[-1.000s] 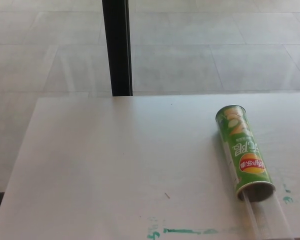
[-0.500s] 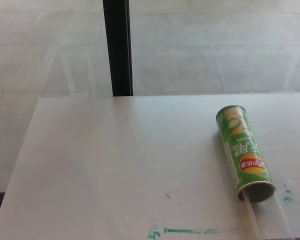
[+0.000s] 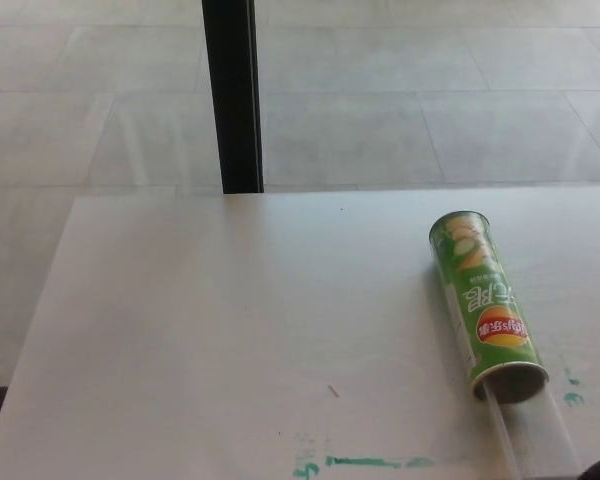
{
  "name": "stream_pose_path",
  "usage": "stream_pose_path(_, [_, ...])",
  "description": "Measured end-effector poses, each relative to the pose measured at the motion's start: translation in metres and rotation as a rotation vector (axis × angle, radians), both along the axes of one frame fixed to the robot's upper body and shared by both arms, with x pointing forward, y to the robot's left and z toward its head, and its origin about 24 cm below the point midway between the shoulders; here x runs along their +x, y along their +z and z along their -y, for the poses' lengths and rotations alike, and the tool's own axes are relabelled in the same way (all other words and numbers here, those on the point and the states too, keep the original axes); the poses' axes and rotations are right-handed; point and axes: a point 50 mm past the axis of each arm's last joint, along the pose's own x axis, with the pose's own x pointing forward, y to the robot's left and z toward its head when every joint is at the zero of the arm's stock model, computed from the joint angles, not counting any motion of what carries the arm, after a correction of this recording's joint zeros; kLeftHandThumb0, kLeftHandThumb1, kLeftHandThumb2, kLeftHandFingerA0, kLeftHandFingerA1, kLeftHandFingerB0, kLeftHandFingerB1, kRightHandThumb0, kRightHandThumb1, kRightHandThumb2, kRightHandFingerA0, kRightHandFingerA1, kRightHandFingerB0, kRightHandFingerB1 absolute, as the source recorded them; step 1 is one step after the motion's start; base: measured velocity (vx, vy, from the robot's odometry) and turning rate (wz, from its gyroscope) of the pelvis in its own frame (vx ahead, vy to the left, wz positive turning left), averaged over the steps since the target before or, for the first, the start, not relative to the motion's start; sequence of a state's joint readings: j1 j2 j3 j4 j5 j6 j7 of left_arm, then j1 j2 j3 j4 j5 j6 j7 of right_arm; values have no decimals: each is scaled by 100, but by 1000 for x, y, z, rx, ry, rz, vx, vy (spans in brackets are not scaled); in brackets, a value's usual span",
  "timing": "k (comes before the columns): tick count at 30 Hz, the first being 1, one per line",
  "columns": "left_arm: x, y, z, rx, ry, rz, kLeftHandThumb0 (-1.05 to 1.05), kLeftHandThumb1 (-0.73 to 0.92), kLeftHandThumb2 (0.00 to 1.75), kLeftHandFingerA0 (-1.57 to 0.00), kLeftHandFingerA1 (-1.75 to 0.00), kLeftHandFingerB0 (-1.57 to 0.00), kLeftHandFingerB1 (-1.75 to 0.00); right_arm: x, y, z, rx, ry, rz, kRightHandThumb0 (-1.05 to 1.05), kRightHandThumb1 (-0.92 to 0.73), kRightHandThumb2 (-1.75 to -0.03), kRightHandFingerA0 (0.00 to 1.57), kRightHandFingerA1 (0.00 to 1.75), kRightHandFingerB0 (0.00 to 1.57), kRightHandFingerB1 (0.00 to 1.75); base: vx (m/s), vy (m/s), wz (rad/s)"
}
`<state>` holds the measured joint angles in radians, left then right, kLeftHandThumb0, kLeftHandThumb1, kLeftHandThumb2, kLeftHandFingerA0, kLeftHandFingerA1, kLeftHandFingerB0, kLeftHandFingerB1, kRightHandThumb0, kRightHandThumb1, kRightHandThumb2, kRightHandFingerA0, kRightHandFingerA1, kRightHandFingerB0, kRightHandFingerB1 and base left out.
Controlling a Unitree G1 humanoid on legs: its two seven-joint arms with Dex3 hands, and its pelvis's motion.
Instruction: Use the right hand as a fist to push the chips tray inside its container kept in the middle of the desk
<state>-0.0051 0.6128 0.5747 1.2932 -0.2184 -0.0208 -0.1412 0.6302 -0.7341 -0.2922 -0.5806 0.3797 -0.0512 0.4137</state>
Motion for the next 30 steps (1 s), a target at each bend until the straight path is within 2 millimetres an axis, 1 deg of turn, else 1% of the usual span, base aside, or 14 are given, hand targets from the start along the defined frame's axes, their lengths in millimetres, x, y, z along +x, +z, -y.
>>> stream_pose_path(1, [0, 0, 0, 0, -1, -1, -54, 82, 65, -50, -66, -39, -48, -1, 0, -2, -23, 27, -17, -81, -45, -90, 101, 74, 68, 59, 0, 0, 0])
stream_pose_path(2, [0, 0, 0, 0, -2, -3, -54, 82, 65, -51, -67, -39, -48, -2, 1, -4, -51, 58, -36, -83, -60, -59, 103, 65, 72, 52, 0, 0, 0])
stream_pose_path(7, [-1, 1, -1, 4, -14, -12, -54, 82, 65, -50, -64, -42, -49, -9, -1, -15, -186, 198, -136, -81, -60, -59, 99, 68, 73, 53, 0, 0, 0])
stream_pose_path(15, [-1, 2, -2, 7, -22, -18, -54, 83, 64, -47, -63, -38, -47, -15, -16, -22, -279, 261, -220, -77, -61, -59, 96, 71, 69, 52, 0, 0, 0])
stream_pose_path(16, [-1, 2, -2, 7, -22, -18, -55, 65, 99, -47, -70, -35, -59, -16, -17, -23, -287, 263, -225, -77, -45, -90, 96, 79, 65, 62, 0, 0, 0])
stream_pose_path(17, [-1, 2, -2, 6, -22, -18, -54, 83, 64, -50, -66, -39, -48, -16, -19, -23, -299, 267, -230, -77, -61, -59, 97, 72, 69, 53, 0, 0, 0])
stream_pose_path(18, [-1, 2, -2, 6, -22, -18, -54, 83, 65, -51, -65, -40, -48, -16, -21, -24, -309, 270, -233, -80, -46, -91, 96, 79, 64, 62, 0, 0, 0])
stream_pose_path(20, [-1, 2, -2, 6, -22, -18, -54, 83, 64, -50, -65, -38, -48, -16, -24, -25, -333, 274, -240, -79, -45, -91, 96, 79, 64, 62, 0, 0, 0])
stream_pose_path(21, [-1, 2, -2, 6, -22, -18, -53, 83, 65, -51, -69, -38, -49, -16, -25, -26, -346, 277, -243, -79, -49, -99, 89, 76, 59, 61, 0, 0, 0])
stream_pose_path(22, [-1, 2, -2, 6, -22, -18, -53, 83, 65, -51, -69, -38, -49, -16, -27, -26, -358, 279, -244, -79, -49, -99, 89, 76, 59, 61, 0, 0, 0])
stream_pose_path(23, [-1, 2, -2, 6, -22, -18, -53, 83, 65, -52, -69, -39, -50, -15, -28, -27, -371, 280, -245, -78, -63, -60, 96, 74, 67, 53, 0, 0, 0])
stream_pose_path(28, [-1, 2, -2, 6, -21, -18, -54, 82, 65, -52, -68, -40, -50, -12, -32, -30, -432, 288, -239, -82, -65, -60, 100, 81, 63, 57, 0, 0, 0])
stream_pose_path(29, [-1, 2, -2, 6, -21, -19, -53, 81, 64, -53, -70, -43, -51, -11, -33, -31, -440, 288, -238, -85, -67, -60, 102, 85, 61, 59, 0, 0, 0])
stream_pose_path(30, [-1, 2, -2, 6, -21, -19, -53, 81, 65, -53, -69, -43, -51, -11, -34, -31, -455, 288, -235, -85, -48, -96, 102, 95, 59, 67, 0, 0, 0])
